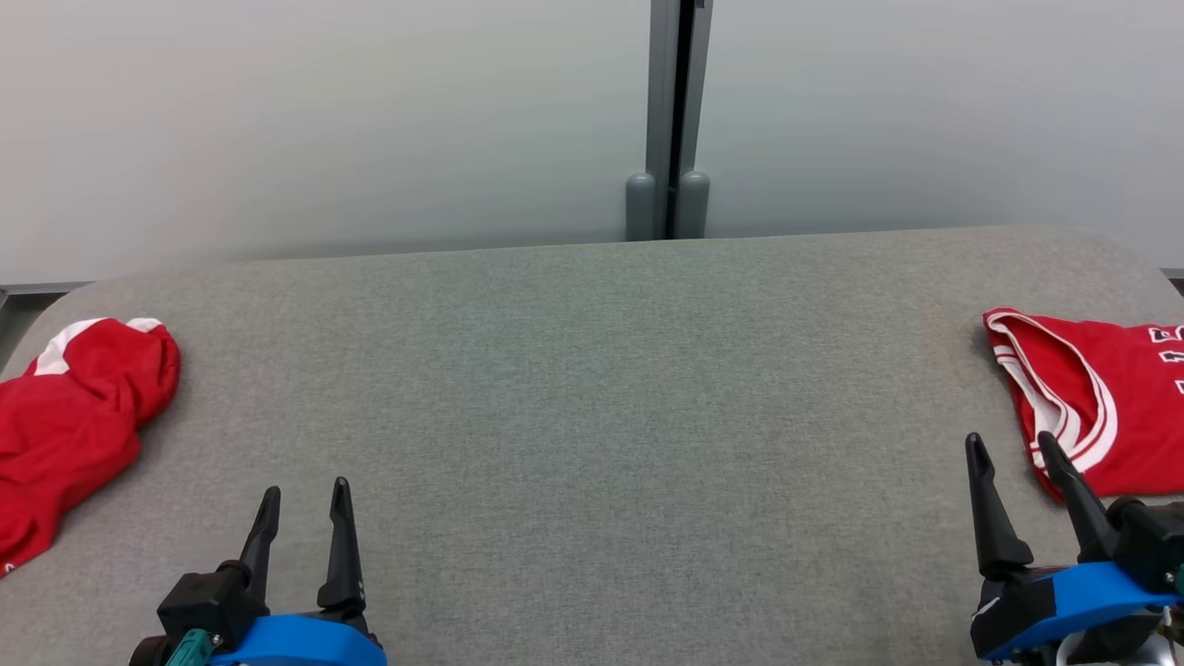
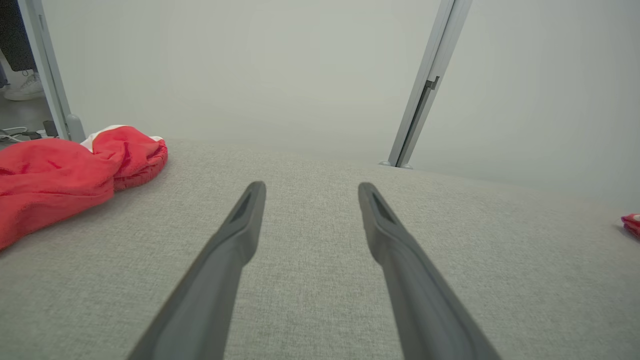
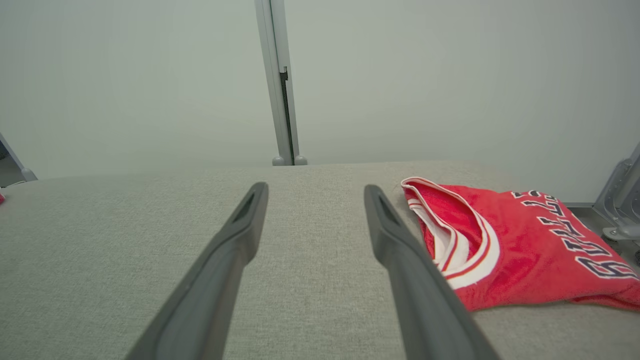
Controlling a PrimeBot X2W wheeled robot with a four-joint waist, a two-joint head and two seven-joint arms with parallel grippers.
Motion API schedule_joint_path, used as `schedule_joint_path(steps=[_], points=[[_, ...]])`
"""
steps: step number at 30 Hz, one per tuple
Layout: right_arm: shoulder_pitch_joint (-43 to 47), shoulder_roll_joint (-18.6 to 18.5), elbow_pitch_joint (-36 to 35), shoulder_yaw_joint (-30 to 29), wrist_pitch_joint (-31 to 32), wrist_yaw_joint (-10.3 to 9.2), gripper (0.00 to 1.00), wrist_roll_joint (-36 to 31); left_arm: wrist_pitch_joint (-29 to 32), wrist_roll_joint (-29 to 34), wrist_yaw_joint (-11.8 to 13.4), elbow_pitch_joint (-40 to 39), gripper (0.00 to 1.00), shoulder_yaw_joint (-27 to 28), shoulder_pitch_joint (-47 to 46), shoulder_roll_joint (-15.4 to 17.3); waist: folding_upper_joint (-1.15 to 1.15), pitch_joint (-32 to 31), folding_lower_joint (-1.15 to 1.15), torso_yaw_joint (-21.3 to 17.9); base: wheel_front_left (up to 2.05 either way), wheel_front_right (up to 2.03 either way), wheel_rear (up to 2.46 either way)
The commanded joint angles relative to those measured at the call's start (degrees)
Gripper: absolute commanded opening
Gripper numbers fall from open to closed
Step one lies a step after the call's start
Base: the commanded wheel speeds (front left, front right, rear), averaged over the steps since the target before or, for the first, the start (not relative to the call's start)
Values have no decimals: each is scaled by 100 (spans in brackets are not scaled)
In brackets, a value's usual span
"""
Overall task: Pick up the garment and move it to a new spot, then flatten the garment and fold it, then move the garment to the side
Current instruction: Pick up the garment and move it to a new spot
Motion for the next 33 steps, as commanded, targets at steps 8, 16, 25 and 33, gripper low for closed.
schedule_joint_path(steps=[8, 16, 25, 33], points=[[129, 74, -71, 72, 61, 1, 100, -26, -13, 141, 62, 88, 100, 19, -112, 107, 0, 18, 0, 426, 0, 0, 0], [98, 73, -12, 79, 16, 1, 100, 51, -19, 133, 67, 34, 100, 38, -106, 148, 0, 8, 0, 1162, 0, 0, 0], [82, 34, 169, 138, -122, 1, 100, 122, -22, 119, 94, -84, 100, 87, -60, 255, 0, -36, 0, 2028, 0, 0, 0], [12, 99, 304, 214, -212, 1, 100, 110, 43, 70, 94, -120, 100, 58, -51, 321, 0, 1, 0, 2654, 0, 0, 0]])
